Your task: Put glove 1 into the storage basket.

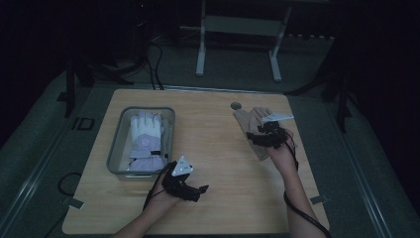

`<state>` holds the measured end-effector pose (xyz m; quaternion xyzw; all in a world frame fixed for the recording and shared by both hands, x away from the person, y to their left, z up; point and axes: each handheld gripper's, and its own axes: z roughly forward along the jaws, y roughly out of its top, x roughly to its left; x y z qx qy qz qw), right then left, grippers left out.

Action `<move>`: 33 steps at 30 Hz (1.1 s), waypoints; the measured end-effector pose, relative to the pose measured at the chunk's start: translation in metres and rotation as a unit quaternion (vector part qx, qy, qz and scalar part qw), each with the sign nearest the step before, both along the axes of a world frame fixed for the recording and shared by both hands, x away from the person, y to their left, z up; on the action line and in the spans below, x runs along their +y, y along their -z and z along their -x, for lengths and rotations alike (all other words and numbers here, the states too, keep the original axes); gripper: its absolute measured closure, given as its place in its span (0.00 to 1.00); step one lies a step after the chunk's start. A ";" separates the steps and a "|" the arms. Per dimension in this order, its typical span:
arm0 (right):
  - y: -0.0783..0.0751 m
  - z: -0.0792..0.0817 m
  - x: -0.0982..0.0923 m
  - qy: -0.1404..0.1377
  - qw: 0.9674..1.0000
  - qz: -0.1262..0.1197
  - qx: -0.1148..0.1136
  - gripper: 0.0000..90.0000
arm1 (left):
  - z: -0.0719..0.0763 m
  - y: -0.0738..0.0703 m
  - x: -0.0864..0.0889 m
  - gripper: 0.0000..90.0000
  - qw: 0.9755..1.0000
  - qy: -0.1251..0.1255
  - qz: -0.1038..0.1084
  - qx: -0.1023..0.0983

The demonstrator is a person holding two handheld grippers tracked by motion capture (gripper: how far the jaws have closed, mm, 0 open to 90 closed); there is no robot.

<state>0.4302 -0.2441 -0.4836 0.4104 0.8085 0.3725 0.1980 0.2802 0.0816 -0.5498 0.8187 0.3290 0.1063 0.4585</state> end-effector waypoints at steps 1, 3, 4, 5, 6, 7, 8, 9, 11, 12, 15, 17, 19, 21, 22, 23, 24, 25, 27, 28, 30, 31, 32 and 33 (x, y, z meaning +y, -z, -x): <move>0.001 -0.003 -0.002 0.003 1.000 0.003 -0.003 0.46 | 0.002 0.002 0.001 0.06 1.000 0.002 0.000 -0.003; 0.002 -0.006 -0.003 0.008 1.000 0.004 -0.006 0.46 | 0.006 0.004 0.001 0.05 1.000 0.003 -0.002 -0.009; 0.004 -0.013 -0.007 0.014 1.000 0.001 -0.005 0.47 | 0.009 0.005 0.000 0.02 1.000 0.000 -0.007 -0.015; 0.005 -0.017 -0.009 0.017 1.000 0.003 -0.007 0.47 | 0.011 0.007 0.000 0.02 1.000 0.001 -0.009 -0.018; 0.006 -0.020 -0.010 0.024 1.000 0.011 -0.007 0.47 | 0.013 0.008 0.000 0.02 1.000 0.002 -0.011 -0.019; 0.007 -0.024 -0.011 0.026 1.000 0.012 -0.005 0.47 | 0.015 0.010 0.000 0.02 1.000 -0.001 -0.008 -0.020; 0.008 -0.027 -0.012 0.028 1.000 0.012 -0.005 0.47 | 0.016 0.012 0.001 0.02 1.000 0.002 -0.009 -0.023; 0.010 -0.031 -0.013 0.036 0.999 0.019 -0.003 0.46 | 0.017 0.013 0.001 0.02 1.000 0.005 -0.012 -0.020; 0.015 -0.039 -0.013 0.037 0.999 0.023 0.005 0.46 | 0.020 0.017 0.001 0.02 1.000 0.010 -0.006 -0.026; 0.017 -0.041 -0.012 0.037 0.999 0.030 0.005 0.46 | 0.020 0.018 0.001 0.02 1.000 0.011 -0.009 -0.026; 0.026 -0.051 -0.010 0.041 0.998 0.046 0.012 0.45 | 0.020 0.021 0.002 0.02 1.000 0.012 -0.005 -0.027; 0.033 -0.057 -0.007 0.046 0.997 0.051 0.025 0.45 | 0.020 0.022 0.002 0.02 0.999 0.010 -0.008 -0.030; 0.039 -0.061 -0.005 0.052 0.997 0.056 0.029 0.45 | 0.020 0.023 0.003 0.02 0.999 0.008 -0.004 -0.031; 0.044 -0.064 -0.005 0.053 0.997 0.054 0.035 0.44 | 0.020 0.022 0.004 0.02 0.999 0.008 -0.003 -0.034; 0.047 -0.066 -0.004 0.058 0.996 0.061 0.035 0.44 | 0.020 0.022 0.004 0.02 0.999 0.007 0.000 -0.034; 0.050 -0.068 -0.005 0.062 0.995 0.063 0.041 0.44 | 0.021 0.022 0.004 0.02 0.999 0.006 0.001 -0.034; 0.054 -0.071 -0.006 0.063 0.995 0.057 0.051 0.43 | 0.021 0.022 0.004 0.02 0.999 0.005 0.004 -0.035; 0.056 -0.072 -0.006 0.065 0.995 0.060 0.053 0.43 | 0.021 0.022 0.004 0.02 0.999 0.005 0.005 -0.037; 0.063 -0.074 -0.007 0.063 0.994 0.062 0.063 0.42 | 0.023 0.023 0.004 0.02 0.999 0.007 0.008 -0.038; 0.064 -0.074 -0.008 0.064 0.995 0.055 0.059 0.43 | 0.023 0.023 0.005 0.02 0.999 0.008 0.005 -0.038; 0.064 -0.072 -0.006 0.056 0.995 0.064 0.052 0.44 | 0.024 0.023 0.005 0.02 0.999 0.008 0.008 -0.038; 0.065 -0.072 -0.006 0.053 0.995 0.063 0.052 0.44 | 0.024 0.023 0.005 0.02 0.999 0.006 0.009 -0.039; 0.065 -0.071 -0.006 0.053 0.995 0.059 0.054 0.44 | 0.024 0.023 0.006 0.02 0.999 0.005 0.010 -0.039; 0.066 -0.071 -0.007 0.054 0.996 0.056 0.051 0.46 | 0.024 0.023 0.006 0.02 0.999 0.005 0.014 -0.039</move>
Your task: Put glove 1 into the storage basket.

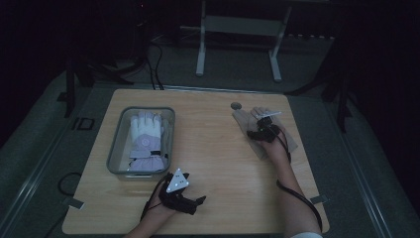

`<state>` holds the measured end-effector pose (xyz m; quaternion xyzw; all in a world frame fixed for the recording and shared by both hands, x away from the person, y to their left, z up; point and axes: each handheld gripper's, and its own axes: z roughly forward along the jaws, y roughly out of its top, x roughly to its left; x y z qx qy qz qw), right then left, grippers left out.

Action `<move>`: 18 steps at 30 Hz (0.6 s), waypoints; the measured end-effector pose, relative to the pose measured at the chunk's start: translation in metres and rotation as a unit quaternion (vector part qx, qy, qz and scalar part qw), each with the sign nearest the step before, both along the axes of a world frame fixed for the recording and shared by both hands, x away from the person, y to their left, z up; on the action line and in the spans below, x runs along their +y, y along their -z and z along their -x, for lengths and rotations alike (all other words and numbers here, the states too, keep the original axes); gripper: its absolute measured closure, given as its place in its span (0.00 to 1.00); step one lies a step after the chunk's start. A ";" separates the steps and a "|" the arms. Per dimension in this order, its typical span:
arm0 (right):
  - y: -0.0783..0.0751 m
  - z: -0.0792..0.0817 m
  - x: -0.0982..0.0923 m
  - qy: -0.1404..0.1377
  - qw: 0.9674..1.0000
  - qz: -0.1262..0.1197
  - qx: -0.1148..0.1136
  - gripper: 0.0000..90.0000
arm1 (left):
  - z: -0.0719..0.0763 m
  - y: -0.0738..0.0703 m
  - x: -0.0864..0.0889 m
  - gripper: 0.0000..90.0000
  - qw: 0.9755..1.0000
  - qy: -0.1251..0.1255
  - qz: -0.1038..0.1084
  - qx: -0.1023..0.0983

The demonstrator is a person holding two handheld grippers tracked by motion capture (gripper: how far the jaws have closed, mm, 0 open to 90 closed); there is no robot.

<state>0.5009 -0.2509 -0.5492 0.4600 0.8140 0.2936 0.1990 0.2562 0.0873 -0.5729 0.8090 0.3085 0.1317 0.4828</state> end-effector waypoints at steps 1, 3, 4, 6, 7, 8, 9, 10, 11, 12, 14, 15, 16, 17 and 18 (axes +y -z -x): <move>0.000 0.001 0.000 -0.001 1.000 -0.003 -0.001 0.49 | 0.000 0.000 0.000 0.02 1.000 -0.001 0.000 -0.001; 0.001 0.003 0.001 -0.006 1.000 -0.004 -0.006 0.56 | 0.001 0.000 0.000 0.02 1.000 -0.001 0.003 -0.001; 0.000 0.005 0.002 -0.011 1.000 -0.006 -0.005 0.63 | 0.001 0.000 0.000 0.02 1.000 -0.001 0.002 -0.002; 0.000 0.007 0.004 -0.018 1.000 -0.003 -0.006 0.74 | 0.001 0.000 0.000 0.02 1.000 -0.002 0.000 -0.004; -0.001 0.008 0.006 -0.018 1.000 -0.003 -0.004 0.79 | 0.002 0.001 0.000 0.02 1.000 -0.003 0.000 -0.006; -0.001 0.009 0.007 -0.015 1.000 -0.003 -0.002 0.82 | 0.002 0.001 0.000 0.02 1.000 -0.003 -0.001 -0.007; -0.002 0.009 0.010 -0.010 1.000 -0.001 0.000 0.84 | 0.002 0.001 0.000 0.02 1.000 -0.003 -0.002 -0.008; -0.002 0.010 0.011 -0.004 1.000 -0.006 0.006 0.85 | 0.002 0.001 0.000 0.02 1.000 -0.003 -0.001 -0.008; -0.003 0.010 0.012 0.000 1.000 -0.020 0.016 0.86 | 0.002 0.001 0.000 0.02 1.000 -0.004 -0.001 -0.009; -0.004 0.010 0.013 0.010 0.999 -0.034 0.023 0.87 | 0.002 0.001 0.000 0.02 1.000 -0.004 -0.002 -0.010; -0.007 0.013 0.016 0.029 0.997 -0.064 0.032 0.88 | 0.002 0.001 0.000 0.02 1.000 -0.005 0.001 -0.012; -0.009 0.015 0.019 0.032 0.997 -0.064 0.028 0.89 | 0.002 0.001 0.000 0.02 1.000 -0.006 -0.002 -0.011; -0.011 0.018 0.024 0.035 0.997 -0.060 0.025 0.89 | 0.001 0.001 0.000 0.02 1.000 -0.006 -0.001 -0.011; -0.013 0.020 0.028 0.034 0.997 -0.063 0.021 0.89 | 0.002 0.001 0.001 0.02 1.000 -0.006 -0.001 -0.011; -0.016 0.022 0.032 0.036 0.997 -0.066 0.019 0.89 | 0.002 0.001 0.000 0.02 1.000 -0.008 0.001 -0.012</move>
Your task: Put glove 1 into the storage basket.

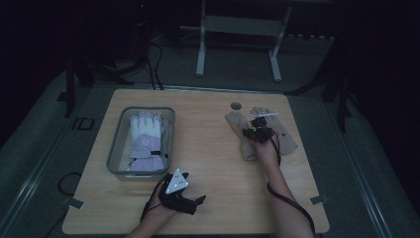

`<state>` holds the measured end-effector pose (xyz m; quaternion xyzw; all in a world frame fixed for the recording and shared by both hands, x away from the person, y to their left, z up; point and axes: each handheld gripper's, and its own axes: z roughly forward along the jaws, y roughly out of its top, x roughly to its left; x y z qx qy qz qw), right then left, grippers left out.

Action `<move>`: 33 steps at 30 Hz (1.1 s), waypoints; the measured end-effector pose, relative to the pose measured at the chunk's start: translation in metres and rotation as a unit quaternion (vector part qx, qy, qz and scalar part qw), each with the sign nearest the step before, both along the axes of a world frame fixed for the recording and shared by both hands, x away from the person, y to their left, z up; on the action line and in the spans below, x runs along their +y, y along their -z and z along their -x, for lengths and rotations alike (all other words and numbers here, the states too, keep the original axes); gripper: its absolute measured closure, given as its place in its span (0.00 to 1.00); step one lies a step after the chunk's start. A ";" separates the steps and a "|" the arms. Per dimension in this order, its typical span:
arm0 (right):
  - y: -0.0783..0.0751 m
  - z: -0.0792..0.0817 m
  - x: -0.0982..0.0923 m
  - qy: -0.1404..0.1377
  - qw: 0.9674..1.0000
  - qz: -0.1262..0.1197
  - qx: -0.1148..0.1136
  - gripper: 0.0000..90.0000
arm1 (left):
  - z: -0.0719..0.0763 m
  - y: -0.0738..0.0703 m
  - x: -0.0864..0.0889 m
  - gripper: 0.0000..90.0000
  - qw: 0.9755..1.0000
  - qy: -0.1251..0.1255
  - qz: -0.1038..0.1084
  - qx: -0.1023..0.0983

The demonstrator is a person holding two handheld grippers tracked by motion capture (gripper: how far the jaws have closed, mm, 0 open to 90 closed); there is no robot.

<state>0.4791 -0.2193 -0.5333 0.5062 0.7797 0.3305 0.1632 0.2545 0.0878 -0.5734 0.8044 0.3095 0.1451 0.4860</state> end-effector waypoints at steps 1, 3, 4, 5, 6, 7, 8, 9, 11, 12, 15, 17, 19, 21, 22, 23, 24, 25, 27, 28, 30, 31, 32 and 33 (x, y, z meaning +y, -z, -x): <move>-0.002 0.002 0.004 0.001 1.000 -0.003 -0.001 0.89 | 0.000 0.000 0.000 0.02 1.000 0.000 0.000 -0.001; -0.008 0.006 0.011 0.000 1.000 -0.013 -0.007 0.89 | 0.001 0.000 0.001 0.02 1.000 -0.001 0.001 -0.001; -0.008 0.006 0.011 0.000 1.000 -0.013 -0.007 0.89 | 0.001 0.000 0.001 0.02 1.000 -0.001 0.001 -0.001; -0.012 0.008 0.016 -0.003 1.000 -0.012 -0.010 0.89 | 0.001 0.000 0.001 0.02 1.000 -0.002 0.003 0.000; -0.012 0.008 0.016 -0.003 1.000 -0.012 -0.010 0.89 | 0.001 0.000 0.001 0.02 1.000 -0.002 0.003 0.000; -0.023 0.015 0.024 0.000 0.999 -0.025 -0.020 0.89 | 0.001 0.000 0.001 0.02 1.000 -0.003 0.004 -0.002; -0.027 0.018 0.026 0.001 0.999 -0.029 -0.025 0.89 | 0.001 0.000 0.001 0.02 1.000 -0.004 0.004 -0.004; -0.032 0.021 0.029 0.001 0.999 -0.026 -0.032 0.89 | 0.002 0.000 0.001 0.02 1.000 -0.005 0.005 -0.004; -0.040 0.028 0.034 0.012 0.998 -0.038 -0.038 0.89 | 0.003 0.000 0.000 0.02 1.000 -0.006 0.003 -0.008; -0.044 0.033 0.037 0.016 0.998 -0.033 -0.047 0.89 | 0.003 -0.001 0.000 0.02 1.000 -0.006 0.002 -0.010; -0.052 0.046 0.044 0.035 0.997 -0.043 -0.060 0.89 | 0.003 -0.001 0.000 0.02 1.000 -0.007 0.004 -0.012; -0.054 0.056 0.049 0.053 0.995 -0.050 -0.069 0.89 | 0.004 -0.001 0.000 0.02 1.000 -0.009 0.007 -0.014; -0.055 0.065 0.054 0.064 0.994 -0.052 -0.071 0.89 | 0.004 -0.001 0.000 0.02 1.000 -0.008 0.006 -0.015; -0.055 0.069 0.056 0.069 0.993 -0.054 -0.074 0.89 | 0.005 -0.001 0.000 0.02 1.000 -0.009 0.006 -0.016; -0.053 0.076 0.061 0.075 0.993 -0.054 -0.077 0.89 | 0.005 -0.001 0.000 0.02 1.000 -0.009 0.007 -0.017; -0.052 0.079 0.063 0.081 0.992 -0.055 -0.078 0.89 | 0.005 -0.001 0.001 0.02 1.000 -0.009 0.009 -0.017; -0.051 0.081 0.064 0.084 0.992 -0.057 -0.078 0.89 | 0.005 -0.001 0.001 0.02 1.000 -0.009 0.009 -0.018; -0.049 0.084 0.065 0.089 0.991 -0.058 -0.080 0.89 | 0.005 -0.002 0.001 0.02 1.000 -0.009 0.010 -0.019; -0.045 0.091 0.068 0.100 0.990 -0.062 -0.079 0.89 | 0.005 -0.002 0.001 0.02 1.000 -0.010 0.010 -0.020; -0.043 0.095 0.069 0.106 0.989 -0.060 -0.082 0.89 | 0.005 -0.002 0.002 0.02 1.000 -0.009 0.011 -0.020; -0.036 0.101 0.069 0.118 0.987 -0.074 -0.080 0.89 | 0.005 -0.002 0.001 0.02 1.000 -0.009 0.011 -0.020; -0.032 0.102 0.070 0.122 0.987 -0.076 -0.078 0.89 | 0.005 -0.002 0.001 0.02 1.000 -0.009 0.012 -0.021; -0.027 0.103 0.072 0.125 0.987 -0.071 -0.077 0.89 | 0.005 -0.002 0.001 0.02 1.000 -0.009 0.012 -0.020; -0.022 0.102 0.074 0.127 0.987 -0.068 -0.069 0.89 | 0.005 -0.002 0.001 0.02 1.000 -0.008 0.012 -0.021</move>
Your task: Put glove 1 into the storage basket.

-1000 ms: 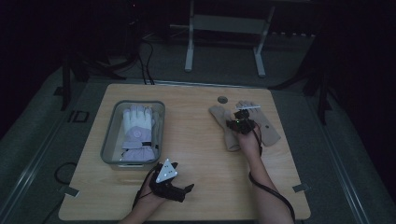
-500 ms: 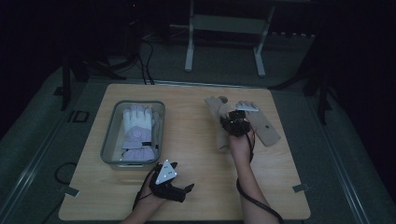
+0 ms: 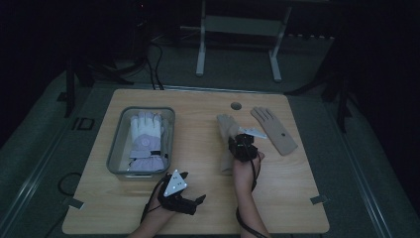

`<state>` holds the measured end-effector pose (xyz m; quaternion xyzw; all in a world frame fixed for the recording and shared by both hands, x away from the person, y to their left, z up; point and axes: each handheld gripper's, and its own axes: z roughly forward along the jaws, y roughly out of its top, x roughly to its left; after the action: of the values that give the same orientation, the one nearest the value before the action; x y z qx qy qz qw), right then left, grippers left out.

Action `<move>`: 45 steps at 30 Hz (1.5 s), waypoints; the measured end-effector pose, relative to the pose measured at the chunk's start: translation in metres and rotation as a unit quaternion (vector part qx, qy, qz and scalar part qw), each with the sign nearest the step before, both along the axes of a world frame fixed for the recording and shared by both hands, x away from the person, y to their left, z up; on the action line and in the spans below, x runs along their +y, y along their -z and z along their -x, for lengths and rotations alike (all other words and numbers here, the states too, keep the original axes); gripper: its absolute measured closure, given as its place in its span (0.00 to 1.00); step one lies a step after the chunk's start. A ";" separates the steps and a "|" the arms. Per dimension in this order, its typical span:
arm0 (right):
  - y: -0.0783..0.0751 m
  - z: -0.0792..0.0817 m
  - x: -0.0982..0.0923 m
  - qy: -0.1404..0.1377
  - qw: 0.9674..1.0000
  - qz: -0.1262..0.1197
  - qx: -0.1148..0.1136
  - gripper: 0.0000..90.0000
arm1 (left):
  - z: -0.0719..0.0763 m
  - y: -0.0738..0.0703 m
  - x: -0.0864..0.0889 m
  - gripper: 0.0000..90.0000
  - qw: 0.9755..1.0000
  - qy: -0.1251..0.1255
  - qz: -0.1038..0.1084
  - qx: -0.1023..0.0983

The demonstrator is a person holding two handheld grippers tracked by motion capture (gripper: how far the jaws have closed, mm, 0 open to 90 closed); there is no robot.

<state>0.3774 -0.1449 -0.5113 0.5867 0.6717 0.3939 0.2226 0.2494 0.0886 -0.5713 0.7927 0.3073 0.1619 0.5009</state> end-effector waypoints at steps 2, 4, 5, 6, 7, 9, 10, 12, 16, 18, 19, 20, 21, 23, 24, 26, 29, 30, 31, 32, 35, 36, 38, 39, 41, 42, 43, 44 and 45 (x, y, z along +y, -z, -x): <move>0.010 -0.002 0.003 0.000 1.000 0.004 0.011 0.89 | 0.000 0.000 0.000 0.02 1.000 0.000 0.001 -0.001; 0.020 -0.004 0.007 -0.002 1.000 0.007 0.027 0.89 | 0.000 0.000 0.000 0.02 1.000 0.000 0.002 -0.003; 0.025 -0.005 0.009 -0.006 0.999 0.012 0.034 0.89 | 0.000 0.000 0.000 0.02 1.000 0.001 0.002 -0.002; 0.030 -0.007 0.010 -0.004 0.999 0.012 0.042 0.89 | 0.000 0.000 0.001 0.02 1.000 0.002 0.003 0.000; 0.030 -0.007 0.010 -0.004 0.999 0.012 0.042 0.89 | 0.000 0.000 0.001 0.02 1.000 0.002 0.003 0.000; 0.042 -0.010 0.014 -0.006 0.998 0.020 0.053 0.88 | 0.000 0.000 0.001 0.02 1.000 0.003 0.002 -0.004; 0.044 -0.010 0.015 -0.007 0.998 0.022 0.055 0.87 | 0.000 -0.001 0.001 0.02 1.000 0.002 0.004 -0.005; 0.047 -0.011 0.019 -0.009 0.998 0.021 0.054 0.82 | 0.000 -0.001 0.001 0.02 1.000 0.003 0.006 -0.005; 0.046 -0.013 0.022 -0.021 0.998 0.015 0.050 0.65 | 0.000 0.000 0.001 0.02 1.000 0.004 0.006 -0.004; 0.043 -0.013 0.023 -0.031 0.998 0.018 0.048 0.58 | 0.000 0.001 0.002 0.02 1.000 0.004 0.005 -0.004; 0.041 -0.014 0.024 -0.043 0.998 0.019 0.051 0.56 | 0.000 0.001 0.002 0.02 1.000 0.003 0.008 -0.004; 0.039 -0.014 0.024 -0.051 0.997 0.019 0.049 0.53 | 0.000 0.001 0.002 0.02 1.000 0.004 0.010 -0.004; 0.035 -0.013 0.024 -0.054 0.997 0.021 0.043 0.51 | 0.000 0.001 0.002 0.02 1.000 0.004 0.009 -0.005; 0.028 -0.013 0.022 -0.068 0.997 0.021 0.040 0.41 | 0.000 0.001 0.003 0.02 1.000 0.004 0.010 -0.006; 0.025 -0.013 0.020 -0.069 0.997 0.016 0.041 0.38 | 0.000 0.001 0.003 0.02 1.000 0.005 0.008 -0.006; 0.018 -0.013 0.015 -0.086 0.995 0.012 0.039 0.28 | 0.000 0.001 0.003 0.02 1.000 0.004 0.009 -0.007; 0.008 -0.014 0.003 -0.109 0.993 -0.005 0.033 0.18 | 0.000 0.002 0.003 0.02 1.000 0.006 0.008 -0.007; 0.005 -0.014 -0.001 -0.118 0.992 -0.009 0.034 0.19 | 0.000 0.002 0.003 0.02 1.000 0.007 0.006 -0.006; 0.002 -0.014 -0.006 -0.122 0.992 -0.006 0.033 0.19 | 0.000 0.002 0.002 0.02 1.000 0.006 0.007 -0.007; 0.000 -0.013 -0.010 -0.118 0.993 0.002 0.022 0.19 | 0.000 0.002 0.002 0.02 1.000 0.006 0.006 -0.007; -0.006 -0.013 -0.026 -0.120 0.992 0.022 0.011 0.16 | 0.000 0.002 0.002 0.02 1.000 0.008 0.006 -0.008; -0.007 -0.013 -0.033 -0.120 0.993 0.017 0.009 0.17 | 0.000 0.002 0.002 0.02 1.000 0.007 0.006 -0.007; -0.010 -0.014 -0.048 -0.119 0.993 0.001 0.005 0.18 | 0.000 0.002 0.003 0.02 1.000 0.010 0.008 -0.005; -0.011 -0.014 -0.055 -0.114 0.993 0.003 0.000 0.20 | 0.000 0.002 0.003 0.02 1.000 0.012 0.008 -0.004; -0.012 -0.015 -0.069 -0.110 0.994 0.003 -0.004 0.21 | 0.000 0.002 0.003 0.02 1.000 0.012 0.009 -0.003; -0.012 -0.014 -0.076 -0.109 0.994 -0.001 -0.008 0.21 | 0.000 0.002 0.003 0.02 1.000 0.013 0.008 -0.003; -0.012 -0.014 -0.082 -0.113 0.994 -0.001 -0.009 0.21 | 0.000 0.002 0.003 0.02 1.000 0.014 0.009 -0.004; -0.012 -0.014 -0.088 -0.114 0.993 0.001 -0.008 0.21 | 0.000 0.002 0.003 0.02 1.000 0.014 0.008 -0.004; -0.012 -0.014 -0.094 -0.119 0.993 0.005 -0.011 0.20 | 0.000 0.002 0.003 0.02 1.000 0.016 0.008 -0.005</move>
<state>0.3910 -0.2386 -0.4996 0.4971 0.7360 0.4209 0.1846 0.2495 0.0913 -0.5733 0.7926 0.2938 0.1555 0.5112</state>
